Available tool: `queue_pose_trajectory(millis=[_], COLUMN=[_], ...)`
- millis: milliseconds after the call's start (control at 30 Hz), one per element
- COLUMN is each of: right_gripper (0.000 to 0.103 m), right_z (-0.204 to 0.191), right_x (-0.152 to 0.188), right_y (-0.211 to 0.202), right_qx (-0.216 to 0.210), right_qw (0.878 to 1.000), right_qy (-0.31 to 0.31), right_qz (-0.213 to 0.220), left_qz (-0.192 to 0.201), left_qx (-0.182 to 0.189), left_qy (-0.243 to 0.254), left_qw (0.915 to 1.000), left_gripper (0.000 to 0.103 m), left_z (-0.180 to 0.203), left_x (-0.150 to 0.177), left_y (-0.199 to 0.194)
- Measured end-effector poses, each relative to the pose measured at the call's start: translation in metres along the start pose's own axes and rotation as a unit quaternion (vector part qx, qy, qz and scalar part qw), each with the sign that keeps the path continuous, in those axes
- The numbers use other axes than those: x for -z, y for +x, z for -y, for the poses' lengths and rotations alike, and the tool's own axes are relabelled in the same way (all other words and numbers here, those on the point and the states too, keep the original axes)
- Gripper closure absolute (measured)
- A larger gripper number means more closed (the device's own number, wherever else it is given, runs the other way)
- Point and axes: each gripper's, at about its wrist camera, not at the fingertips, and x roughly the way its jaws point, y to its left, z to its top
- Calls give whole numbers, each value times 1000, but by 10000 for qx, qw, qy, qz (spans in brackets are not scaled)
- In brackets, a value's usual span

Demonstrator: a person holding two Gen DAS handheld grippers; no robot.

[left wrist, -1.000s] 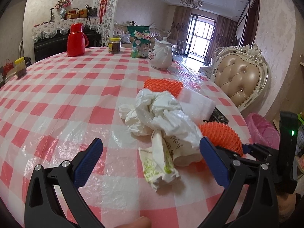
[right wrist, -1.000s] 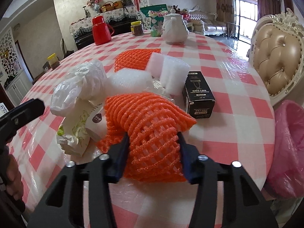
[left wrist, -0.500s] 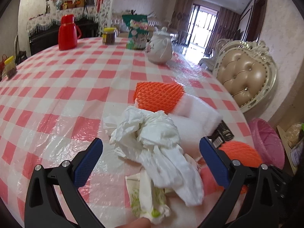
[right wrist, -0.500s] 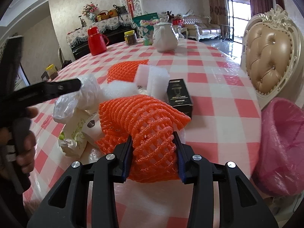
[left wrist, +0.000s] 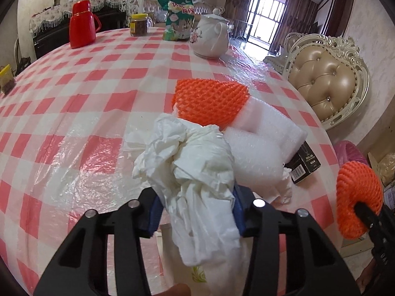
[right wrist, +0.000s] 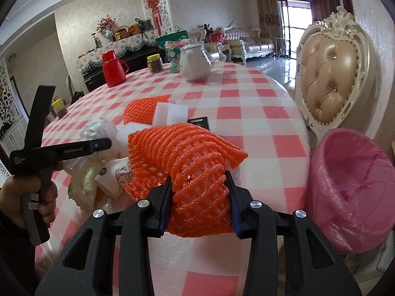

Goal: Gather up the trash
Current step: 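Grasp the orange foam net with the right tool while the left tool grasps crumpled tissue, then carry the orange net and tissue with both tools over the pink wastebasket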

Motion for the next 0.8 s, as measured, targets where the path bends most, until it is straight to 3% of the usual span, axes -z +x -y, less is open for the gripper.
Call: queue_pose_trajectory(millis=[400,800], right_gripper=[65,65], right_z=[31,73], right_x=[-9,-15], right_y=[-25,-50], right_qx=[373,958], right_qw=[9988,9932], right_qy=[123,341], right_qz=[302,564], left_qz=[546,1058], left_qx=[-110,232], left_qy=[-87,158], left_qw=[9984,9940], left_gripper=[60,60], left_z=[-3,32], left_x=[-10,-18], left_y=[-44,-82])
